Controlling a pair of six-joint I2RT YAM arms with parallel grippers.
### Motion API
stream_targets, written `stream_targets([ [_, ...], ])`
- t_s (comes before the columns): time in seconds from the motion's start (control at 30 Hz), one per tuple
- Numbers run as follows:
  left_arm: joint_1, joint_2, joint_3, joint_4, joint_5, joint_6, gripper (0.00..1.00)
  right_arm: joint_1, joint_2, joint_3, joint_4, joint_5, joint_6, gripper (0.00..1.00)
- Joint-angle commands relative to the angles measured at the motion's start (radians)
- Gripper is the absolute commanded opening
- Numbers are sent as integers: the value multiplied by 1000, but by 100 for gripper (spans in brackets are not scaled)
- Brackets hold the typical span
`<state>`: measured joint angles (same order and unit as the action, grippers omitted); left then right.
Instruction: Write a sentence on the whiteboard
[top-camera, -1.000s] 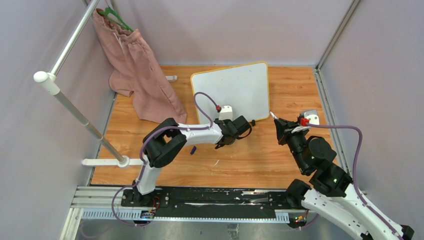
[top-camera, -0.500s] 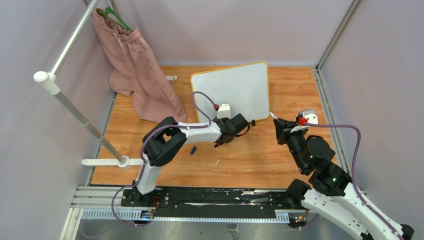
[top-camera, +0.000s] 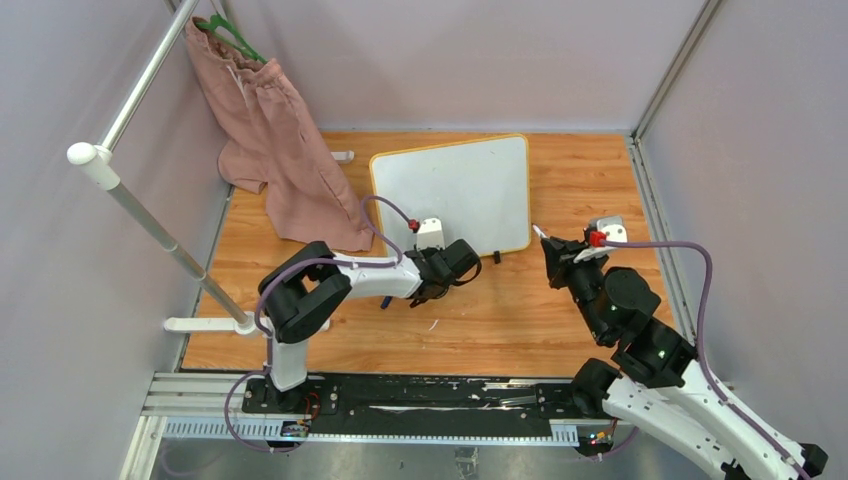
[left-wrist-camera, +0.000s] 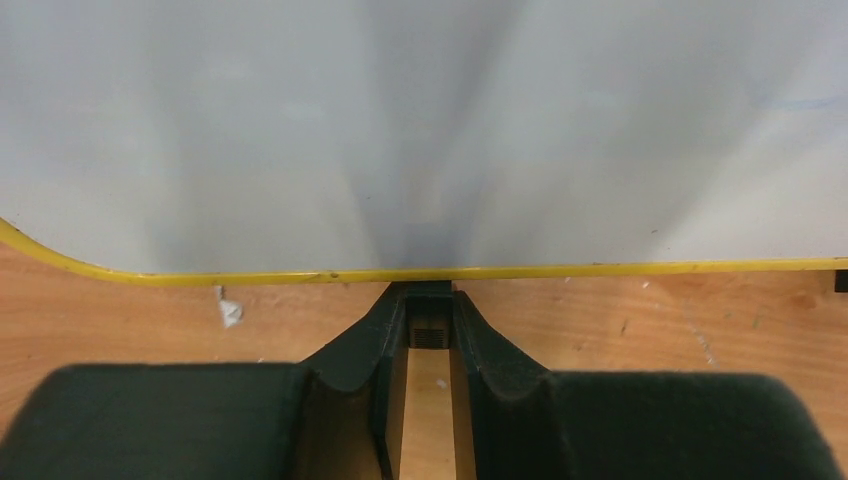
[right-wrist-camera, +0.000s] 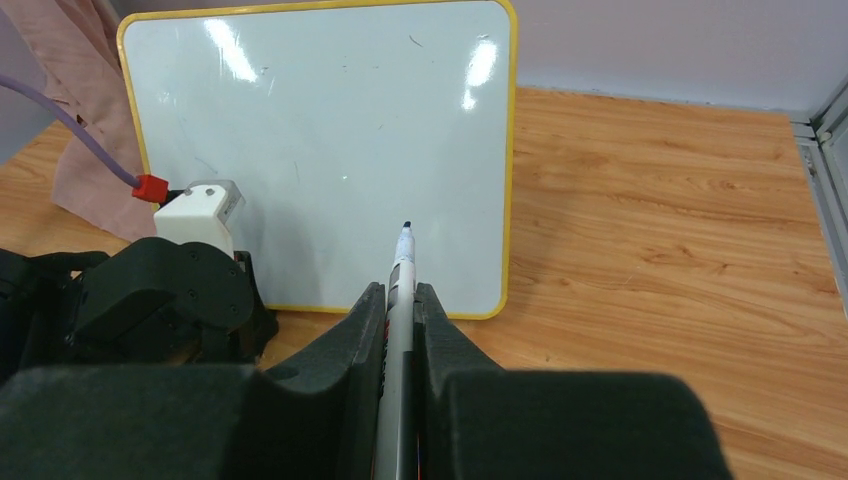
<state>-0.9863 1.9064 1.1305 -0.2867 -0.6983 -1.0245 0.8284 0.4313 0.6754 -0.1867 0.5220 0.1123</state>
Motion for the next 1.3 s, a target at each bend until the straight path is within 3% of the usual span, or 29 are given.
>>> stream_targets([
  [0.0,-24,-59,-77,-59,-14,-13,0,-9,11,-12,27,-21,37,0],
  [0.33,-97,-138,-210,-7,58,-8,0,-9,16,-42,24,-46,103,0],
  [0.8,-175,-129,-176,-44,70,-43,1,-9,12,-50,-5,-58,149,0],
  [1.0,-175,-198,-189,-54,62,-38,30,-9,15,-25,-12,-71,151,0],
  [1.27,-175,-322,-213,-101,75,-36,61,-9,24,16,-25,-98,129,0],
])
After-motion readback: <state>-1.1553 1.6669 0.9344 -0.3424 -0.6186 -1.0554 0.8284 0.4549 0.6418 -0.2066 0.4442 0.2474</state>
